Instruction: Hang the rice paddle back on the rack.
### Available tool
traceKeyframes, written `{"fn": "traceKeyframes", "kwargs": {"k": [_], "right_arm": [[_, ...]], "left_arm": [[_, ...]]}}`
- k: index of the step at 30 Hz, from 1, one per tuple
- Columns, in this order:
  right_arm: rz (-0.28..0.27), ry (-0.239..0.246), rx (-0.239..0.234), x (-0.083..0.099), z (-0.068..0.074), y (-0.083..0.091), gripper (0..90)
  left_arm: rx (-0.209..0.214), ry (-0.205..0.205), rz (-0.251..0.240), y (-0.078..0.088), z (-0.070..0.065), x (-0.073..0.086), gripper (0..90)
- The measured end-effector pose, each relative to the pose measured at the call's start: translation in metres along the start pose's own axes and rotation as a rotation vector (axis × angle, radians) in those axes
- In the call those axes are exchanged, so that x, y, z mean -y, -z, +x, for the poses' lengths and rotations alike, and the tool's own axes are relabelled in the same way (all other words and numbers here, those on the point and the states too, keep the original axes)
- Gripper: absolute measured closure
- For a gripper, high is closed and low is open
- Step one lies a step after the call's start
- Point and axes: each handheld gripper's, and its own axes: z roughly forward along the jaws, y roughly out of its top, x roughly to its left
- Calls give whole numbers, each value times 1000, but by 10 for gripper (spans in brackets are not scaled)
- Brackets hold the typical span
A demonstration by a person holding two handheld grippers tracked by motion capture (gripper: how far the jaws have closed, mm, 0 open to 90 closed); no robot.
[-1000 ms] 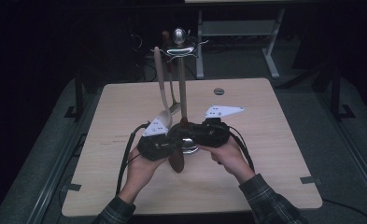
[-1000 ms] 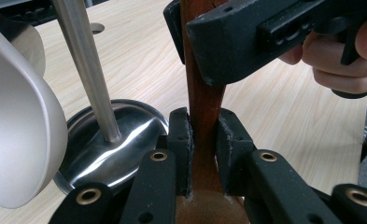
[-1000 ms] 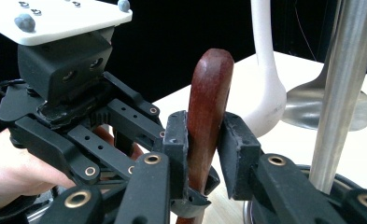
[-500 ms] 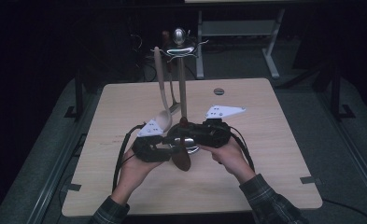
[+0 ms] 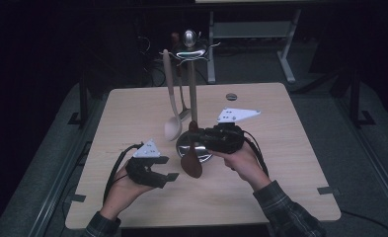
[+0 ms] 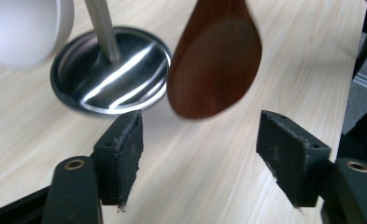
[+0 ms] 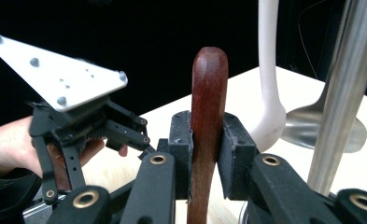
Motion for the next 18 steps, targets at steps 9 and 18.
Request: {"fn": "traceKeyframes", "kwargs": {"k": [9,18], "right_arm": [[-1,36,-18,-28,3,5,766],[-14,89,-33,-61,8,6,766]], "left_arm": [[-15,4,54,2,8,30,249],[-45,20,91,2,16,46,243]]}}
